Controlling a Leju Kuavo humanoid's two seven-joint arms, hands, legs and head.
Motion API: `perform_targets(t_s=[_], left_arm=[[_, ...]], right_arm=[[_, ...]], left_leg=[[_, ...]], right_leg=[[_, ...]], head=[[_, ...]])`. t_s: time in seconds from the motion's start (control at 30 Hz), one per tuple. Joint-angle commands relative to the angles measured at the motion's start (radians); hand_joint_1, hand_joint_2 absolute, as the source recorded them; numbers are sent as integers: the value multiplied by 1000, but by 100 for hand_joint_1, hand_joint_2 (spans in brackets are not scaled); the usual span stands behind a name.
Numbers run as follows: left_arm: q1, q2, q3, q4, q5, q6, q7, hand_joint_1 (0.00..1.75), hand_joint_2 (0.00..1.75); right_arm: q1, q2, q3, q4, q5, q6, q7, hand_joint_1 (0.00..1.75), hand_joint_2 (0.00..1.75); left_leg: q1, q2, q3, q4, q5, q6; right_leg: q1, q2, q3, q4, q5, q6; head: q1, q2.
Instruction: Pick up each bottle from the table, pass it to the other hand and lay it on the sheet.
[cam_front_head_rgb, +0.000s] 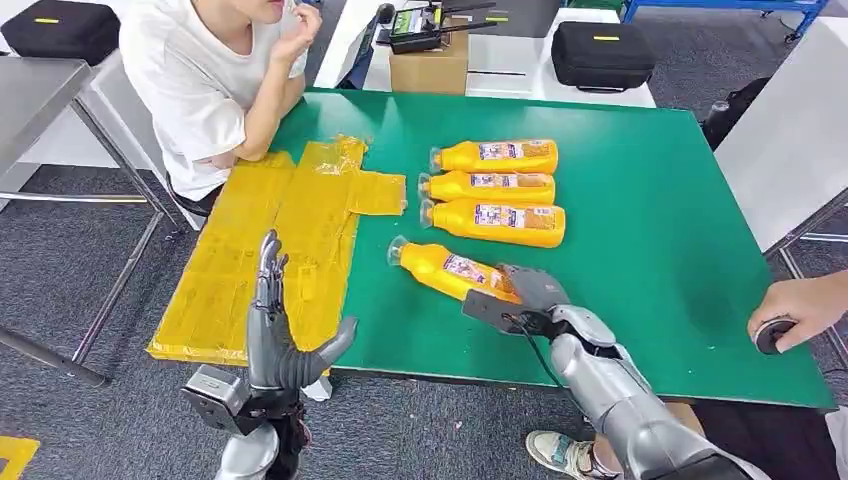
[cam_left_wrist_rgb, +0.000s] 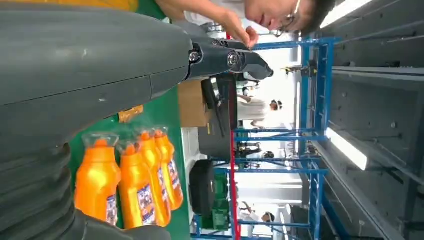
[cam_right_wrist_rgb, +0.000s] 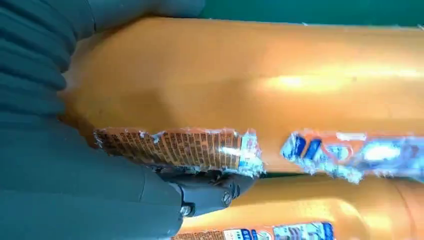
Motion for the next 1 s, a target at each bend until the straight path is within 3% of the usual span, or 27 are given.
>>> perform_targets(t_s=[0.03,0.23,0.33,0.53,0.7,0.77,0.87,1.0], left_arm=[[2,45,-21,12,9,3,1,0,175],[28,51,-22,-13,39,2,1,0,175],[32,50,-21,-17,43,-1,1,0,175],[52,27,3,30,166,-121,62,0,175],[52,26,3,32,166,-121,62,0,175],[51,35,-6,38,211,-184,103,0,175],[41,70,-54,76,244,-327,134,0,175],[4,85,-122,106,139,-398,88,0,175]], right_arm=[[177,15,-105,-70,-121,-22,-53,175,175],[356,39,-261,-313,-378,24,-209,175,175],[398,45,-266,-396,-395,20,-216,175,175],[583,140,-301,-777,-545,-11,-293,175,175],[587,139,-297,-781,-546,-12,-294,175,175],[606,154,-297,-805,-582,-9,-339,175,175],[624,140,-220,-827,-563,26,-346,175,175],[572,121,-106,-719,-486,76,-370,175,175]], left_leg=[[1,-3,3,-3,0,-2],[3,-7,5,-4,0,-3],[3,-5,3,-3,-1,-2],[2,-4,-2,-1,-2,-3],[2,-5,-10,-1,-2,-2],[2,-6,-8,-1,-2,-2],[2,-5,-11,-1,-1,-2],[2,-5,-11,-2,-1,-2]], right_leg=[[2,-4,5,-3,-1,-2],[3,-8,7,-5,-2,-4],[3,-6,6,-3,-3,-3],[2,-4,0,0,-4,-3],[2,-3,-7,0,-3,-2],[2,-5,-5,0,-4,-2],[1,-3,-8,0,-3,-2],[1,-3,-8,-1,-2,-2]], head=[[0,0],[0,0],[0,0],[0,0],[0,0],[0,0],[0,0],[0,0]])
